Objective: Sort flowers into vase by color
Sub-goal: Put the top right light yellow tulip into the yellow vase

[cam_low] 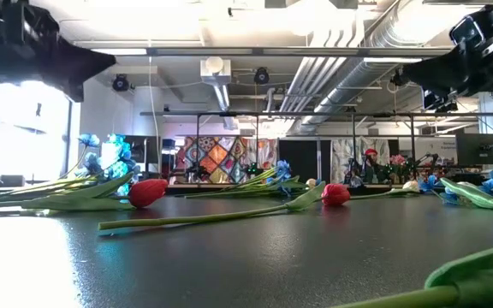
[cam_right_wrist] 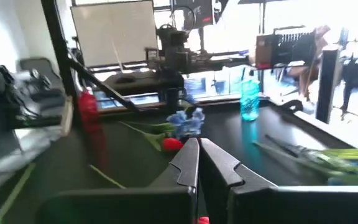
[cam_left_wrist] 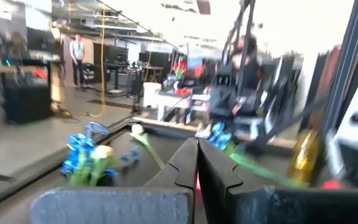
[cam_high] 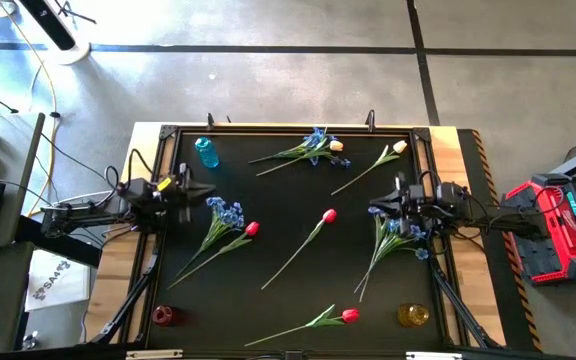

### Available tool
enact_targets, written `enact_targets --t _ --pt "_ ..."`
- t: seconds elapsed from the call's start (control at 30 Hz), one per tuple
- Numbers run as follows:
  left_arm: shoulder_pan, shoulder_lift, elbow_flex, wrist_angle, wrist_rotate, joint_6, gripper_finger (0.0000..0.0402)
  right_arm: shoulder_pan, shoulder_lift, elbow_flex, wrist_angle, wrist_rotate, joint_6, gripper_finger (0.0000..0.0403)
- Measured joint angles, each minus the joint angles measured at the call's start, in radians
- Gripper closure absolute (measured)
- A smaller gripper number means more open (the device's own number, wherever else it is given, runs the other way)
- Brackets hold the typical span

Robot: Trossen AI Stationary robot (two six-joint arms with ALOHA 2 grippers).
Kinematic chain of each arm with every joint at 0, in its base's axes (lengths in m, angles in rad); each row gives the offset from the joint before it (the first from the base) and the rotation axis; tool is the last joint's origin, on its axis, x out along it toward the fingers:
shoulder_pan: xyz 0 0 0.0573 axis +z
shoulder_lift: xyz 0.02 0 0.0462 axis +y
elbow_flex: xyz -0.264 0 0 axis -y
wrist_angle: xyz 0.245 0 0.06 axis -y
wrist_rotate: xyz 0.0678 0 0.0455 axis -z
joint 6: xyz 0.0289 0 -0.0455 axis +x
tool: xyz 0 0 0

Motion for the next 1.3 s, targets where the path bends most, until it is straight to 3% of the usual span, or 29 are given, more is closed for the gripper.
enact_targets --t 0.17,0.27,0.33,0.4,0.47,0.53,0.6,0.87,1.07,1.3 --pt "0.0 0.0 0.0 0.038 0.001 -0.179 0.0402 0.0 0.0 0.0 0.033 0.004 0.013 0.0402" --pt "0.0 0.0 0.0 0.036 -0.004 -0.256 0.0402 0.005 0.0 0.0 0.129 -0.017 0.31 0.0402" --pt "-0.001 0.0 0.0 0.033 -0.051 -0.416 0.0402 0.005 0.003 0.0 0.196 0.085 0.567 0.0402" --pt "0.0 0.0 0.0 0.011 -0.123 -0.588 0.0402 0.004 0.004 0.0 0.198 0.251 0.821 0.0402" --pt "0.0 0.0 0.0 -0.027 -0.163 -0.645 0.0402 0.003 0.007 0.0 0.169 0.399 0.937 0.0402" --pt "0.0 0.002 0.0 -0.05 -0.175 -0.657 0.0402 0.002 0.009 0.0 0.119 0.503 0.972 0.0402" --pt "0.0 0.013 0.0 -0.052 -0.182 -0.675 0.0402 0.002 0.014 0.0 0.1 0.541 1.02 0.0402" --pt "-0.002 0.103 0.012 0.107 -0.074 -0.739 0.0402 0.002 0.077 0.045 0.129 0.52 0.99 0.0402" --pt "-0.002 0.246 0.121 0.093 -0.067 -0.672 0.0402 -0.027 0.204 0.224 0.072 0.619 0.962 0.0402" --pt "-0.001 0.46 0.314 -0.054 -0.062 -0.561 0.0393 -0.081 0.487 0.49 -0.282 0.646 1.179 0.0402"
